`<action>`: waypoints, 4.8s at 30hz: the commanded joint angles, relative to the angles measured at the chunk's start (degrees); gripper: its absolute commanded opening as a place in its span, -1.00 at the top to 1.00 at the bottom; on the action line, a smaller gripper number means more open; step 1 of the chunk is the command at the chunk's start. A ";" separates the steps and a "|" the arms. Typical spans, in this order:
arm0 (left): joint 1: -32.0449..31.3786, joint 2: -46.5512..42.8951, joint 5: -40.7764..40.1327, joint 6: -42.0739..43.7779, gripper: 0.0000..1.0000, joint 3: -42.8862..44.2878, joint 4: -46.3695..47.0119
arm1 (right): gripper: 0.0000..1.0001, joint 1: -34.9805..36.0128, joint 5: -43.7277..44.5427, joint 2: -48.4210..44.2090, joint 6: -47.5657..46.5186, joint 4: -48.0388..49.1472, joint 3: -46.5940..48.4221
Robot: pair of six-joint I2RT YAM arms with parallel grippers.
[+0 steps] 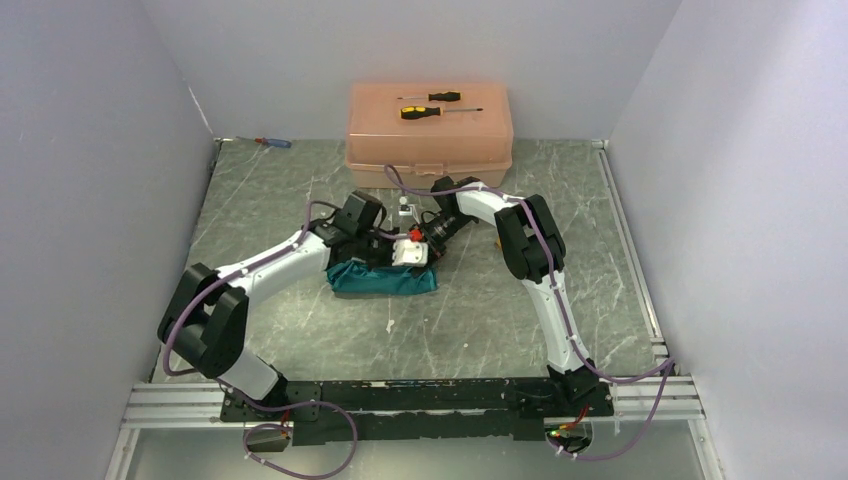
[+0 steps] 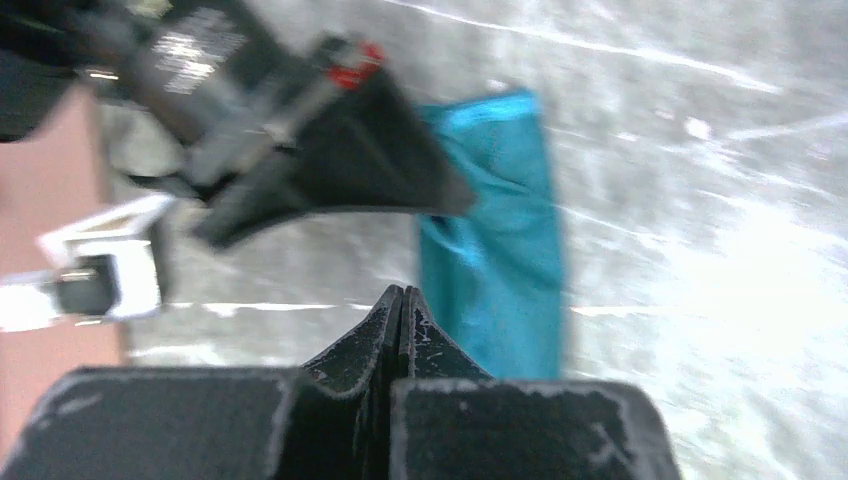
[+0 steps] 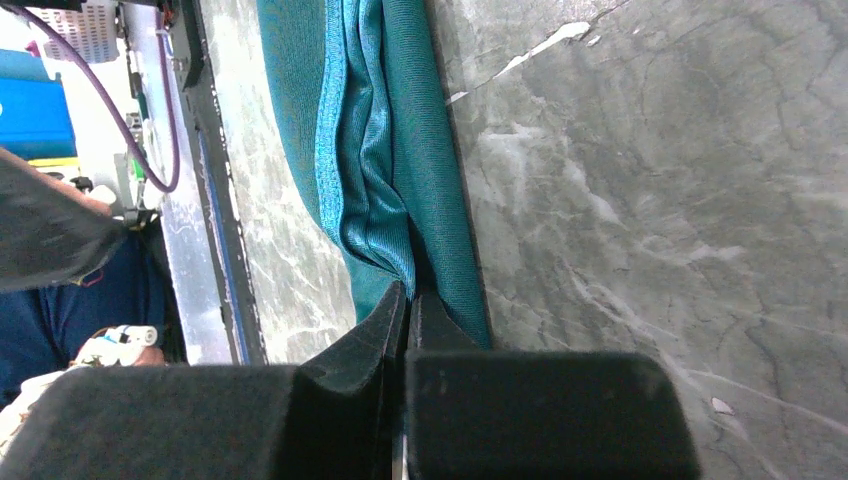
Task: Fold the napkin into a case and place the utensils inside
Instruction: Fold the 2/3-rectangle-folded napkin at the center of the board.
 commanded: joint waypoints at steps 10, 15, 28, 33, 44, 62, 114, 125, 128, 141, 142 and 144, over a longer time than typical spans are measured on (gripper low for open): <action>0.25 1.50 -0.62 4.21 0.95 -10.13 -0.92 | 1.00 -0.13 2.49 0.05 -0.59 2.65 -1.99; 0.83 2.15 -2.21 4.07 0.95 -10.97 1.94 | 1.00 -0.13 2.13 -0.76 -1.37 2.63 -3.22; 1.70 2.28 11.02 -1.04 0.95 -4.17 -8.24 | 1.00 -0.13 1.74 -0.45 -1.96 2.40 -3.18; 1.70 2.60 6.26 -2.99 0.95 -6.68 -0.37 | 1.00 -0.13 1.57 -0.38 -1.91 2.42 -3.07; 2.15 3.66 0.25 1.84 0.95 -11.69 6.45 | 1.00 -0.13 1.03 -0.78 -2.36 2.28 -3.30; 5.24 2.54 -6.99 2.05 0.95 -14.13 1.66 | 1.00 -1.00 0.90 -2.06 -3.68 1.74 -4.42; 9.51 0.11 -7.29 -5.73 0.95 -15.63 -1.48 | -0.99 -0.15 34.80 -36.57 28.90 44.20 -29.01; 9.52 -0.35 -7.79 -9.21 0.95 -15.85 -1.80 | -0.97 0.79 44.96 -53.63 46.89 70.50 -55.00; 9.52 -0.56 -7.60 -9.30 0.95 -16.22 -1.86 | -0.14 7.28 55.77 -57.56 46.82 79.14 -61.40; 9.52 -1.31 -8.63 -8.52 0.95 -16.81 -1.53 | 1.00 21.71 56.54 -43.32 49.69 97.27 -62.34; 9.57 -1.42 -8.65 -8.45 0.95 -16.85 -1.55 | 1.00 21.71 55.71 -41.66 50.08 98.67 -62.14; 9.52 -1.50 -8.57 -8.35 0.95 -16.86 -1.60 | 1.00 21.75 54.16 -38.60 50.87 100.78 -61.81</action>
